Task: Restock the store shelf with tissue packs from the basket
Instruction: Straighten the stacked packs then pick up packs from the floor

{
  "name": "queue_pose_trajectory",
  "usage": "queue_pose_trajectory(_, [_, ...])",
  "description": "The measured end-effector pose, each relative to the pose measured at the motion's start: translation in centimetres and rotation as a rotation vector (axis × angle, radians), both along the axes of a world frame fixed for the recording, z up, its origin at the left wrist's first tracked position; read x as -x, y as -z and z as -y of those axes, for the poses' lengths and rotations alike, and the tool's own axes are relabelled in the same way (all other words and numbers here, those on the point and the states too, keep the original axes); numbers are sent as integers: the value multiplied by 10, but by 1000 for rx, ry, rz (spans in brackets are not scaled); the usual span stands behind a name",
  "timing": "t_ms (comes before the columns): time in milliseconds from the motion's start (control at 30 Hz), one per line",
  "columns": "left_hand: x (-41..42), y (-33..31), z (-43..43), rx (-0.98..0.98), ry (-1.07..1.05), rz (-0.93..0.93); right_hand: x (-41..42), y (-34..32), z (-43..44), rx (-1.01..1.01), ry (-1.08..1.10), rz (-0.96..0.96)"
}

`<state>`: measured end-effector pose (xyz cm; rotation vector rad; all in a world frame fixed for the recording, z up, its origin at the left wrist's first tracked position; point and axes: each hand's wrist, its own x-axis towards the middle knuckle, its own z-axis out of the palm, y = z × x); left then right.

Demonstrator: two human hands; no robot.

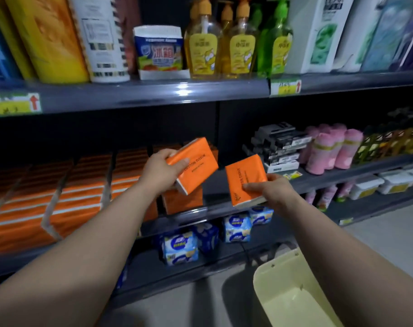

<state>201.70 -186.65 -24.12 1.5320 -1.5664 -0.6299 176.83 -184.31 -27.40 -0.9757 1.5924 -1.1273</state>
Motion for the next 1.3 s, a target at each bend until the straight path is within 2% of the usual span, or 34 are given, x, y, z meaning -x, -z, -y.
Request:
queue_pose_trajectory(100, [26,-2,47,-1,-19,54,17,-5,32,29,23,-11])
queue_pose_trajectory(233, [52,6,107,-30,-17,226,38,-4,77,56,21,-48])
queue_pose_trajectory(433, [77,27,177,-150,69,433,58,16,138,76,36,-145])
queue_pose_trajectory(567, [80,48,209,-151,80,544,67,32,169,88,8,-213])
queue_pose_trajectory(800, [67,71,238,-162,55,721,59,57,201,66,-4,-503])
queue_pose_trajectory(1033, [60,82,246,-104,39,766,52,66,206,-58,-135,-716])
queue_pose_trajectory(1167, [58,83,249,-112,32,756,53,76,206,-138,-226,-705])
queue_pose_trajectory(1300, [56,83,247,-108,38,754,55,73,204,-4,-174,-679])
